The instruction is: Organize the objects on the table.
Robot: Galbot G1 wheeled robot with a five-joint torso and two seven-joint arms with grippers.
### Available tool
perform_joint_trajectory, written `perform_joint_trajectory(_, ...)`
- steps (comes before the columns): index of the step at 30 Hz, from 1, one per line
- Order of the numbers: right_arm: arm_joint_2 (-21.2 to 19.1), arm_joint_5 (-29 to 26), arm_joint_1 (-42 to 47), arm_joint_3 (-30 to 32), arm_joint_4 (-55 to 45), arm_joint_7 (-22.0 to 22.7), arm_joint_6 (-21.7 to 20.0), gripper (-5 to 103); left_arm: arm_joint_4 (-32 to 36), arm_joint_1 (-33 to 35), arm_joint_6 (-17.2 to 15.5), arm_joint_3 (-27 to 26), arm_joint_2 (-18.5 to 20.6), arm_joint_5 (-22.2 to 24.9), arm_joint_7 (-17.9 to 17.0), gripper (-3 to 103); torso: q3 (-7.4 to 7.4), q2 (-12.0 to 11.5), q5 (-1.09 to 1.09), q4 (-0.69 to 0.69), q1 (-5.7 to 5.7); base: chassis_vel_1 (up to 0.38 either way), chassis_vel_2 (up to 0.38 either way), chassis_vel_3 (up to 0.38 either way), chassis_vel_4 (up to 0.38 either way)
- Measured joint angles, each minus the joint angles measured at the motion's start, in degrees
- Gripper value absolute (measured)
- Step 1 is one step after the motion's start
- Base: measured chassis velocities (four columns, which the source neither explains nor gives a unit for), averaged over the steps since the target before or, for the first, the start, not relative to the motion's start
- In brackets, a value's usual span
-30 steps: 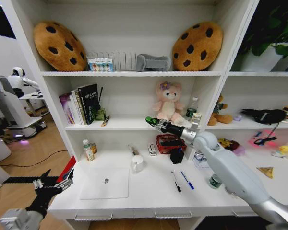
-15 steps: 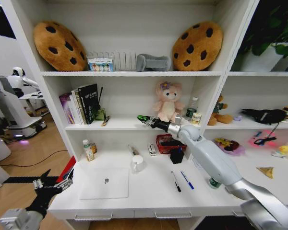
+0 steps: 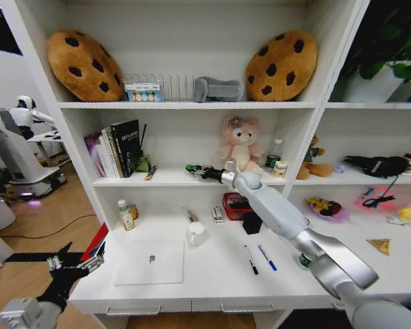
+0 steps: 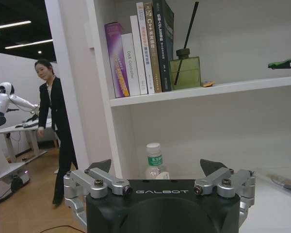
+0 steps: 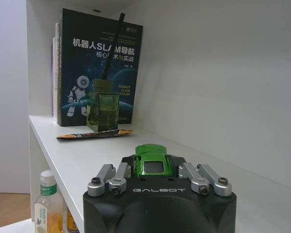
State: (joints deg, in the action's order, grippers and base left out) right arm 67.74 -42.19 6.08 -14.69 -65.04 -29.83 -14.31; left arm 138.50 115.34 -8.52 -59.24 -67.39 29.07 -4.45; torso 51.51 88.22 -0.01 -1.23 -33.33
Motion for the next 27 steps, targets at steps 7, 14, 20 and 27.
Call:
perform_joint_trajectory(7, 0.01, 0.31, -0.38, -0.05, 0.85, 1.07, -0.55, 37, 0.0, 0.0, 0.0, 0.0, 0.0, 0.0, 0.0, 100, 0.0, 0.0, 0.01, -0.02, 0.0, 0.0, 0.0, 0.0, 0.0)
perform_joint_trajectory(14, -0.69, 0.89, 0.18, 0.09, -0.18, 1.33, -1.19, 37, 0.0, 0.0, 0.0, 0.0, 0.0, 0.0, 0.0, 100, 0.0, 0.0, 0.02, 0.0, 0.0, 0.0, 0.0, 0.0, 0.0)
perform_joint_trajectory(20, -1.53, 0.76, 0.47, 0.37, -0.91, 1.4, -1.56, 37, 0.0, 0.0, 0.0, 0.0, 0.0, 0.0, 0.0, 100, -0.01, 0.0, 0.01, -0.01, 0.0, 0.0, 0.0, 0.0, 0.0)
perform_joint_trajectory(27, -2.55, 0.24, 0.98, 0.58, -2.23, 2.03, -1.67, 44, 0.0, 0.0, 0.0, 0.0, 0.0, 0.0, 0.0, 100, -0.01, 0.0, 0.02, -0.01, 0.0, 0.0, 0.0, 0.0, 0.0)
